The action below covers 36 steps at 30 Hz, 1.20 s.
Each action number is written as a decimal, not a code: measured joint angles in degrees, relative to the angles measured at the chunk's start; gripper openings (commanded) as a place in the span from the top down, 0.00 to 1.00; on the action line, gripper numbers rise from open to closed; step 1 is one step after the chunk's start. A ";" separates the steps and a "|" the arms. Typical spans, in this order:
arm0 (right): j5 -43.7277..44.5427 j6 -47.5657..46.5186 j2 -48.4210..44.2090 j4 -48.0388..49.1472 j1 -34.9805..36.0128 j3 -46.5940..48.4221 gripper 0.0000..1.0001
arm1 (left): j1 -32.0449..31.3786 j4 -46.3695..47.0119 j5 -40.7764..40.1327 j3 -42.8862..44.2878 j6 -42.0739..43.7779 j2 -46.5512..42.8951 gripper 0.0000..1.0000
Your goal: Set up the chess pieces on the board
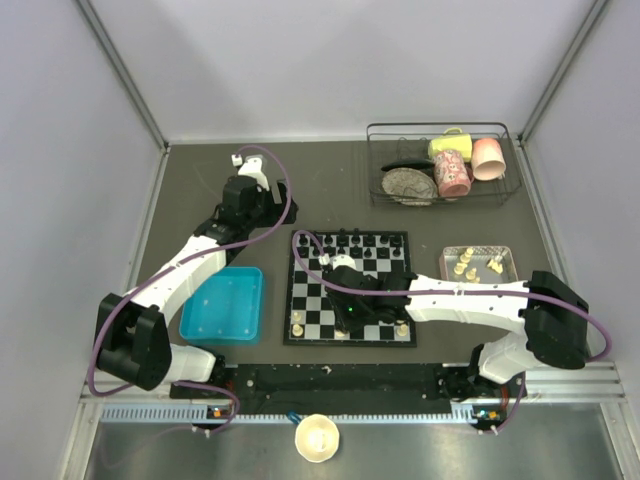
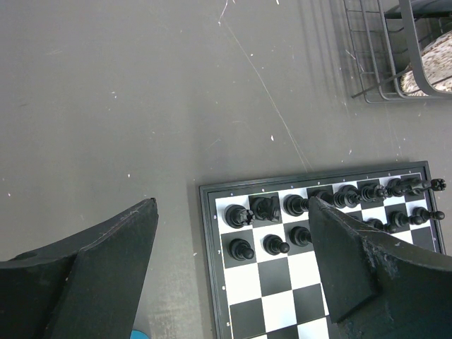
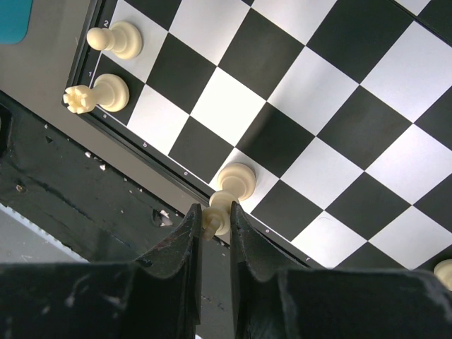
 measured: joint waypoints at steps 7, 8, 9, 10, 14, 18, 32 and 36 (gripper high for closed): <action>0.33 0.02 -0.20 -0.57 0.00 0.00 1.00 | 0.00 0.00 0.00 0.00 -0.15 0.00 0.09; 0.37 0.02 -0.26 -0.66 0.00 0.00 1.00 | 0.00 0.00 0.00 0.00 -0.15 0.00 0.09; 0.46 0.02 -0.31 -0.83 0.00 0.00 1.00 | 0.00 0.00 0.00 0.00 -0.15 0.00 0.09; 0.55 0.02 -0.35 -0.96 0.00 0.00 1.00 | 0.00 0.00 0.00 0.00 -0.15 0.00 0.09; 0.63 0.00 -0.42 -1.16 0.00 0.00 1.00 | 0.00 0.00 0.00 0.00 -0.15 0.00 0.09; 0.61 0.00 -0.42 -1.18 0.00 0.00 1.00 | 0.00 0.00 0.00 0.00 -0.15 0.00 0.09; 0.57 -0.07 -0.42 -1.25 0.00 0.04 1.00 | 0.00 0.07 0.02 -0.02 -0.15 0.26 0.09; 0.57 -0.07 -0.42 -1.25 0.00 0.04 1.00 | 0.00 0.02 0.00 -0.02 -0.15 0.26 0.09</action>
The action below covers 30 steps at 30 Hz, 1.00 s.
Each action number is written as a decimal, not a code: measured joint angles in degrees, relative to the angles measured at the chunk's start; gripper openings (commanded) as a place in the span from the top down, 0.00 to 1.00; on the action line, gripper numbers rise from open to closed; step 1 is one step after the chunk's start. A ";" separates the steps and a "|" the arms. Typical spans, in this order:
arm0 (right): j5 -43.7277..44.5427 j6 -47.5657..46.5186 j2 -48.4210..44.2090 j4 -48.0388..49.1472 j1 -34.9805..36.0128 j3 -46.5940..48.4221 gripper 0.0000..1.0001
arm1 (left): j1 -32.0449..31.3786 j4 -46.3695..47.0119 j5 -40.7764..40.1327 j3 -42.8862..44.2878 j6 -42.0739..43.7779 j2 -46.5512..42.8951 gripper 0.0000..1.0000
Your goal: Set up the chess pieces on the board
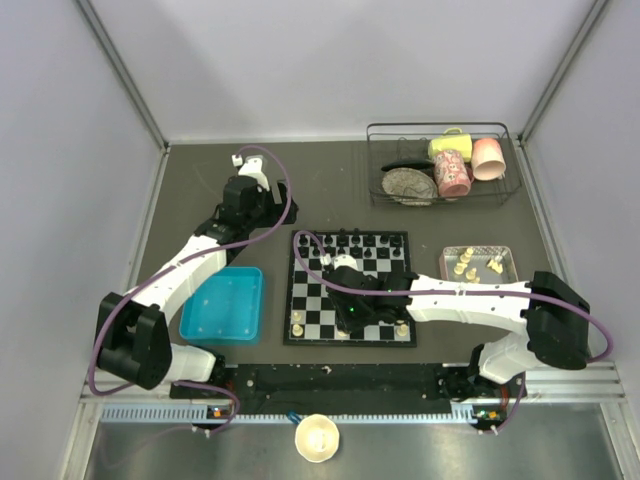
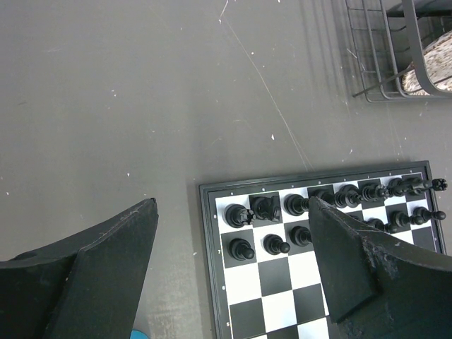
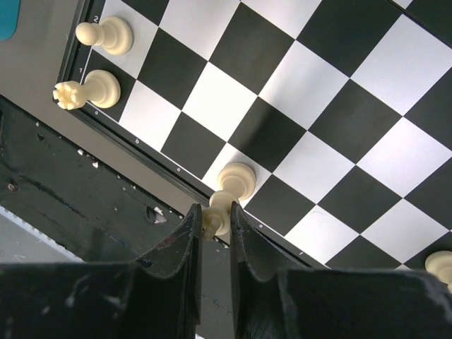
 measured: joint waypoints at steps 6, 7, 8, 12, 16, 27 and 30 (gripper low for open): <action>-0.02 0.00 0.00 0.00 0.00 0.00 1.00 | 0.00 0.00 0.00 0.00 0.00 0.00 0.09; 0.00 0.00 0.00 0.00 0.00 0.00 1.00 | 0.00 0.00 0.00 0.00 0.00 0.00 0.09; 0.00 0.00 0.00 0.00 0.00 0.00 1.00 | 0.00 0.00 0.00 0.00 0.00 0.00 0.09; 0.00 0.00 0.00 0.00 0.00 0.00 1.00 | 0.00 0.00 0.00 0.00 0.00 0.00 0.09; 0.00 0.00 0.00 0.00 0.00 0.00 0.81 | 0.00 0.00 0.02 0.00 0.00 0.00 0.09; 0.04 -0.07 0.02 -1.29 0.00 0.00 0.61 | 0.00 0.00 0.00 -0.02 0.00 0.00 0.09; 0.04 -0.09 0.11 -1.36 0.00 0.00 0.57 | 0.00 0.00 0.00 -0.02 0.00 0.00 0.09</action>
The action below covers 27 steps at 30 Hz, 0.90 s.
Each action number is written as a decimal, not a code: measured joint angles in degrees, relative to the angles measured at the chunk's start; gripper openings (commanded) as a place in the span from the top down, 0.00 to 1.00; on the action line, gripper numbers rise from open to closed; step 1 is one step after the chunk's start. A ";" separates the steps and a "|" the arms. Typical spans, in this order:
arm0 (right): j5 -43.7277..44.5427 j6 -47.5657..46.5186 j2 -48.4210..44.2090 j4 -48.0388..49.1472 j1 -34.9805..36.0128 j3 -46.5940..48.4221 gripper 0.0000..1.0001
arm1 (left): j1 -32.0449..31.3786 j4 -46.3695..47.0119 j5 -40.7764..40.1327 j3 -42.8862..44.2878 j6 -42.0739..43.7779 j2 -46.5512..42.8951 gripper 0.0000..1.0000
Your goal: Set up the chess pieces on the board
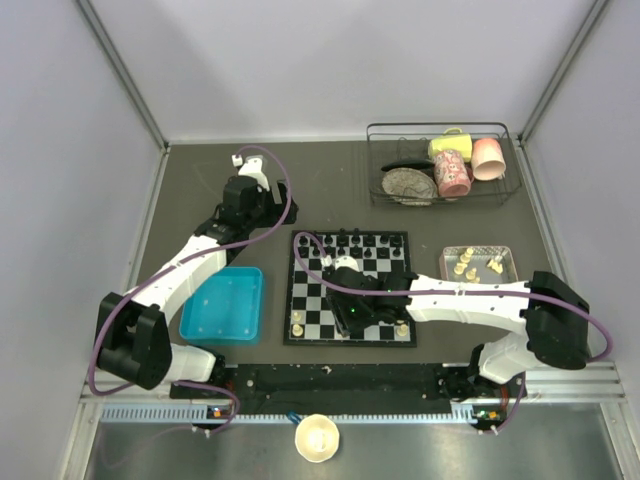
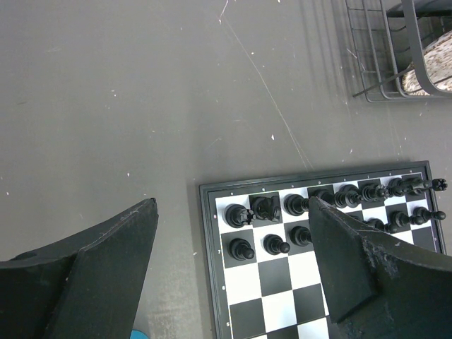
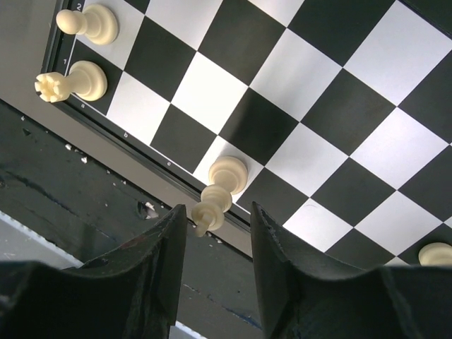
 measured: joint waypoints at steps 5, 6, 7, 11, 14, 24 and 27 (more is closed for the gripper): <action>0.00 -0.46 0.17 -0.46 0.00 1.11 0.52 | 0.00 -0.02 0.00 0.00 0.00 0.00 0.09; 0.04 -0.63 0.24 -0.46 0.00 1.62 0.51 | 0.00 -0.02 0.00 0.00 0.00 0.00 0.09; 0.11 -0.81 0.24 -0.48 0.00 2.25 0.51 | 0.00 -0.02 0.00 0.00 0.00 0.00 0.09; 0.98 -1.44 0.24 -0.35 0.00 4.24 0.48 | 0.00 -0.04 0.00 0.00 0.00 0.00 0.08; 2.10 -1.55 -0.26 -0.02 -0.52 4.61 0.48 | 0.07 -0.04 -0.02 0.00 0.00 -0.02 0.08; 3.43 -2.93 -14.73 -2.78 -23.39 3.52 0.48 | 0.42 -0.07 0.02 0.00 0.00 -0.02 0.08; 4.55 -2.97 -18.62 -4.22 -30.60 3.19 0.49 | 0.42 -0.07 0.00 0.00 0.00 -0.02 0.08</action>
